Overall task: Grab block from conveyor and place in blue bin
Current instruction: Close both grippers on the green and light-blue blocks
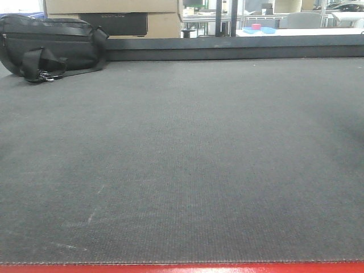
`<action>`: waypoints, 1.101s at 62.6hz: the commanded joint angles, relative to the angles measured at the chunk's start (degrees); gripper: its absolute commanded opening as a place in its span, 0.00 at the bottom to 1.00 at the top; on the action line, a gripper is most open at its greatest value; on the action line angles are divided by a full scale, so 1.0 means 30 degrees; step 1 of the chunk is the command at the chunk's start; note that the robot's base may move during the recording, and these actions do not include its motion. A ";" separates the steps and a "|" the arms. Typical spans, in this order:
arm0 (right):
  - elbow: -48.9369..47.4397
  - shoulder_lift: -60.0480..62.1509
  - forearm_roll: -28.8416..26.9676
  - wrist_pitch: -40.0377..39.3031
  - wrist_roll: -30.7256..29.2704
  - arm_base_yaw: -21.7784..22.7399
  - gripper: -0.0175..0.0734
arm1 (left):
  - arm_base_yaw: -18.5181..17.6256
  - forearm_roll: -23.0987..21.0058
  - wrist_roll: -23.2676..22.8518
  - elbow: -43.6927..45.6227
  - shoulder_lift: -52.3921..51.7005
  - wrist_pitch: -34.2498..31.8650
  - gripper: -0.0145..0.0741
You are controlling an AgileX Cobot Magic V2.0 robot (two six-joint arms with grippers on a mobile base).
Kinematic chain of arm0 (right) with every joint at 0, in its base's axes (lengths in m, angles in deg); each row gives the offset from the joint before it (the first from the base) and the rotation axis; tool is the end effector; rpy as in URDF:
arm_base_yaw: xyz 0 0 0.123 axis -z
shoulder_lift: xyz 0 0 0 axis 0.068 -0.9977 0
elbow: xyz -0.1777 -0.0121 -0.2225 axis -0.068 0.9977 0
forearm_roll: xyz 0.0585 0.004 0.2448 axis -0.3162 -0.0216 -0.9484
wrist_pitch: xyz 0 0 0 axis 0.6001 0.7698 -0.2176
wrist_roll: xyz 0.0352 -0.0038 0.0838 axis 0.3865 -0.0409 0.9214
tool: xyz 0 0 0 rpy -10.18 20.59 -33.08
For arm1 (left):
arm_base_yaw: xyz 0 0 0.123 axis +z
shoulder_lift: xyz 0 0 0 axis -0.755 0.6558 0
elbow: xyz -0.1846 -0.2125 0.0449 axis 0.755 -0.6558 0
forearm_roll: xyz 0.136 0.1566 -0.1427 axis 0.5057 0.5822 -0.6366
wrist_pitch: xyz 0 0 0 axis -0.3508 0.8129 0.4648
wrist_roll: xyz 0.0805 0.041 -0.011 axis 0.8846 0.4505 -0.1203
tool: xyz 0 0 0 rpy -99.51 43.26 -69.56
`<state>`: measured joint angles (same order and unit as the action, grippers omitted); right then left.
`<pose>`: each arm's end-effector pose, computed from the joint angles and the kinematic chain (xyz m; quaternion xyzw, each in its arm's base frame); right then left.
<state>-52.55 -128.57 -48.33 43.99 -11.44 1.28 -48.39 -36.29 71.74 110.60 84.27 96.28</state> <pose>0.2416 0.0171 0.3297 -0.0266 0.9502 0.0403 0.3079 0.2948 0.0043 0.2854 -0.0246 0.9864 0.0036 0.1623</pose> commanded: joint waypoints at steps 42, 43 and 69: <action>0.0037 0.1863 0.0043 -0.0664 0.0009 0.0065 0.01 | 0.1367 0.0821 0.1553 0.0634 0.2262 0.0039 0.58; 0.0037 0.1863 0.0043 -0.0664 0.0009 0.0065 0.01 | 0.1367 0.0821 0.1634 0.0634 0.2313 -0.0033 0.59; 0.0037 0.1863 0.0043 -0.0694 0.0009 0.0065 0.01 | 0.1367 0.0777 0.1670 0.0634 0.4579 -0.1016 0.60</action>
<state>-52.55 -123.52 -48.33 42.59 -11.44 1.28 -44.46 -33.67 76.58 112.17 96.45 93.79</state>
